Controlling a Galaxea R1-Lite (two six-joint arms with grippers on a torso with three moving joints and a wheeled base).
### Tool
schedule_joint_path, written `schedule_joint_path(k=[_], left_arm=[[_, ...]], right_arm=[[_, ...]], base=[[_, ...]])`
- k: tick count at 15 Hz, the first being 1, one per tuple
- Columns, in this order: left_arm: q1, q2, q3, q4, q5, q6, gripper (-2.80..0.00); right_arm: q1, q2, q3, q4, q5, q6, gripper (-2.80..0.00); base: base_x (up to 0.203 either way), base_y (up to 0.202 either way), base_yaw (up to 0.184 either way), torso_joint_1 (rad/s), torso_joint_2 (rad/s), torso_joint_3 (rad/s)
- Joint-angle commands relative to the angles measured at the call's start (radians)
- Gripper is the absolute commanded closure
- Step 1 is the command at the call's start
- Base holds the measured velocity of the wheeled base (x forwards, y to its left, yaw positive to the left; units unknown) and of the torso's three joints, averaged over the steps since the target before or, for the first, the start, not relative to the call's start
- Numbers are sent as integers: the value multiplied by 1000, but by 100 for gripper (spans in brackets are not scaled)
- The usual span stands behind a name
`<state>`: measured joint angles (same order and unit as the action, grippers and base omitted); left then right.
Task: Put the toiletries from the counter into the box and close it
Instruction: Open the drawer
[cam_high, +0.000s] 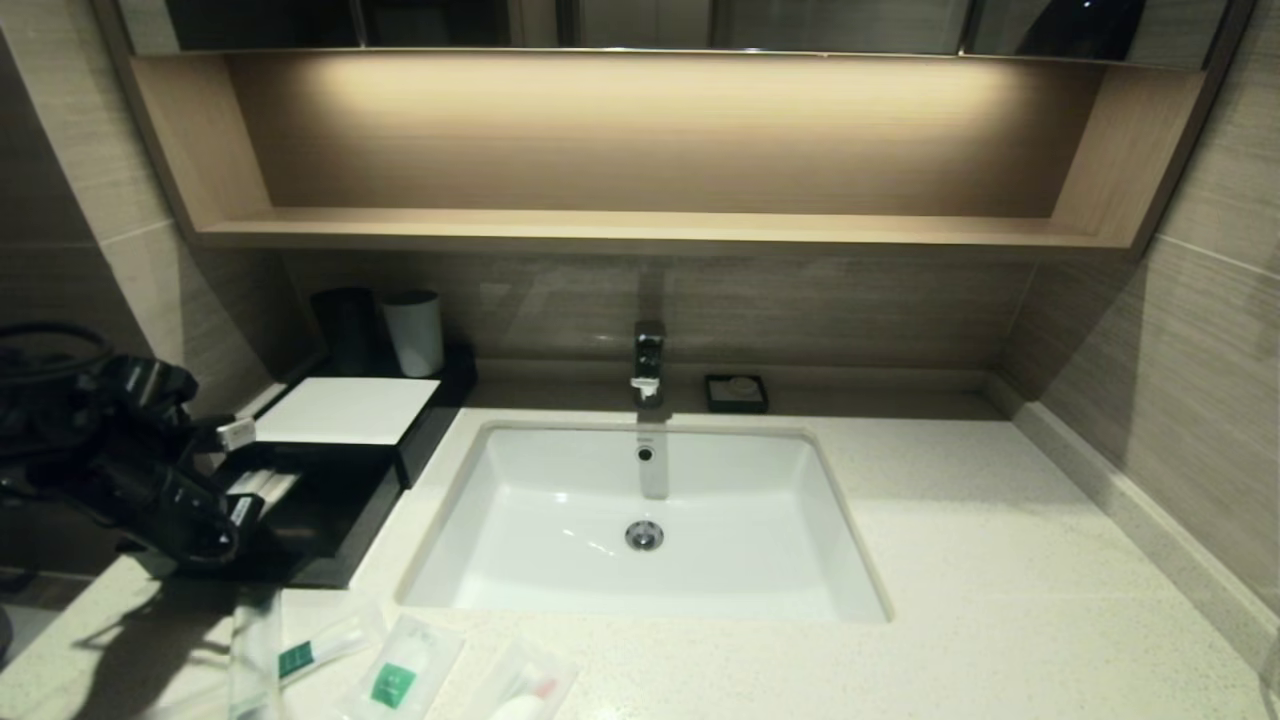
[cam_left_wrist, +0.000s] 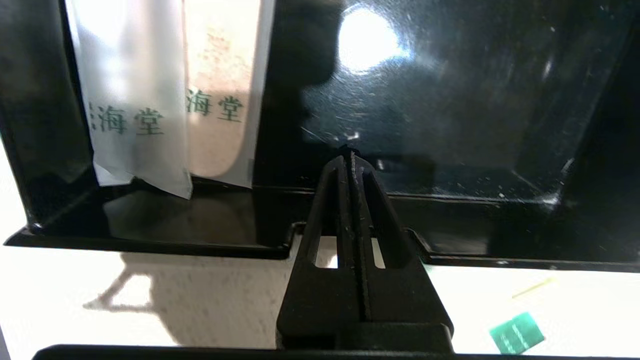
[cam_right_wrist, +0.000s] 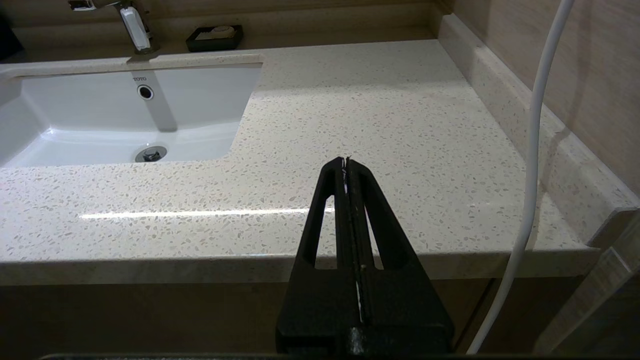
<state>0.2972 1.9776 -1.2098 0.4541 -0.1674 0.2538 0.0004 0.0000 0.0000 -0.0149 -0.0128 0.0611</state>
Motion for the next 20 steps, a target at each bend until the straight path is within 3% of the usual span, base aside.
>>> schedule_joint_path(k=[1, 8, 15, 20], left_arm=[[0, -16, 6, 15, -1, 2, 0], [17, -28, 10, 76, 5, 13, 0], [17, -60, 7, 22, 0, 10, 0], [20, -167, 68, -185, -10, 3, 0]], right_arm=[[0, 2, -2, 0, 0, 0, 0], [0, 2, 0, 0, 0, 0, 0], [0, 2, 0, -1, 0, 0, 0], [0, 2, 0, -1, 0, 0, 0]], base=[[0, 0, 0, 0, 0, 0], [0, 0, 0, 0, 0, 0], [0, 0, 0, 0, 0, 0], [0, 0, 0, 0, 0, 0]])
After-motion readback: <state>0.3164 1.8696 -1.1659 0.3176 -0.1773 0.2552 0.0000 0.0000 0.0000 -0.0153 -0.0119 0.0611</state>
